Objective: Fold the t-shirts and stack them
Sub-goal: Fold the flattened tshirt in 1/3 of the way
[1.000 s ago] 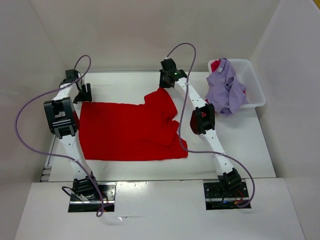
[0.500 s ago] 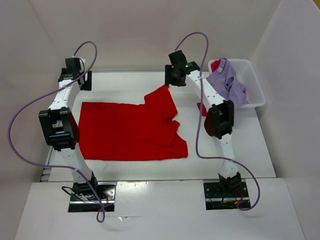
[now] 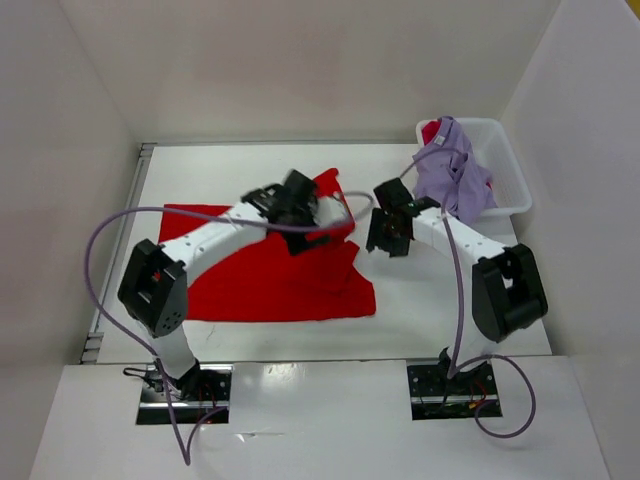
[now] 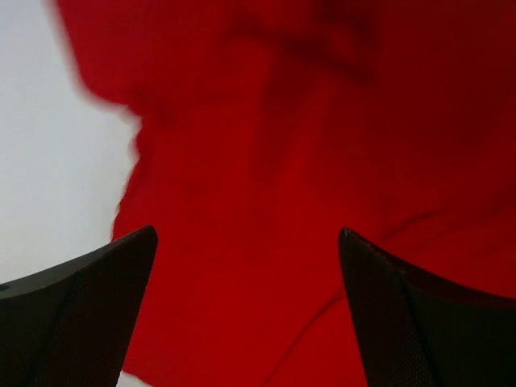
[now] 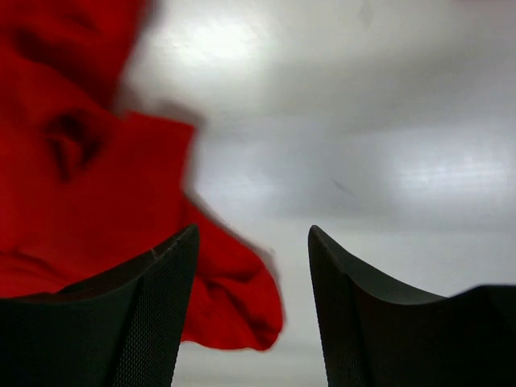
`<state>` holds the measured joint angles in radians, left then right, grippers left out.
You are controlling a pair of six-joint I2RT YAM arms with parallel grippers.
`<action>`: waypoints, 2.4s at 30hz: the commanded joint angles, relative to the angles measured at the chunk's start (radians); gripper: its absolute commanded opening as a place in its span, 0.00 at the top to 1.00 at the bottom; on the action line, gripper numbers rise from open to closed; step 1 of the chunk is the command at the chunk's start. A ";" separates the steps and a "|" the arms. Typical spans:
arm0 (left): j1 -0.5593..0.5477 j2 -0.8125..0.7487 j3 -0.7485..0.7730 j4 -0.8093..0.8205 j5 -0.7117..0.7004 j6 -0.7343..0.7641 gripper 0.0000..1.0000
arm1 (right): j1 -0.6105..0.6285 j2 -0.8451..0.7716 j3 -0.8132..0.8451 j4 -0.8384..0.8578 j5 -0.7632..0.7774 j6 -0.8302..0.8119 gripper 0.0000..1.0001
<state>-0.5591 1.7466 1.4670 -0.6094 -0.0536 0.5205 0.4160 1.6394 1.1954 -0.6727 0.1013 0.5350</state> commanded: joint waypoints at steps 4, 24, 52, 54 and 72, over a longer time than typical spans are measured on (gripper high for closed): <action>-0.341 -0.006 -0.097 0.000 0.006 0.041 0.03 | -0.008 -0.275 -0.270 0.064 -0.023 0.235 0.38; -0.441 0.117 -0.155 0.152 0.078 -0.065 0.20 | -0.204 -0.484 -0.361 0.088 0.017 0.261 0.38; -0.441 0.137 -0.106 0.184 0.020 -0.142 0.36 | -0.204 -0.475 -0.379 0.117 -0.040 0.234 0.40; -0.441 0.137 -0.083 0.184 0.020 -0.152 0.36 | -0.204 -0.475 -0.379 0.117 -0.040 0.234 0.40; -0.432 0.168 -0.177 0.195 -0.020 -0.120 0.36 | -0.204 -0.457 -0.379 0.117 -0.049 0.224 0.40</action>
<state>-0.9955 1.8893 1.2953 -0.4278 -0.0593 0.3912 0.2153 1.1839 0.8242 -0.5903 0.0486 0.7681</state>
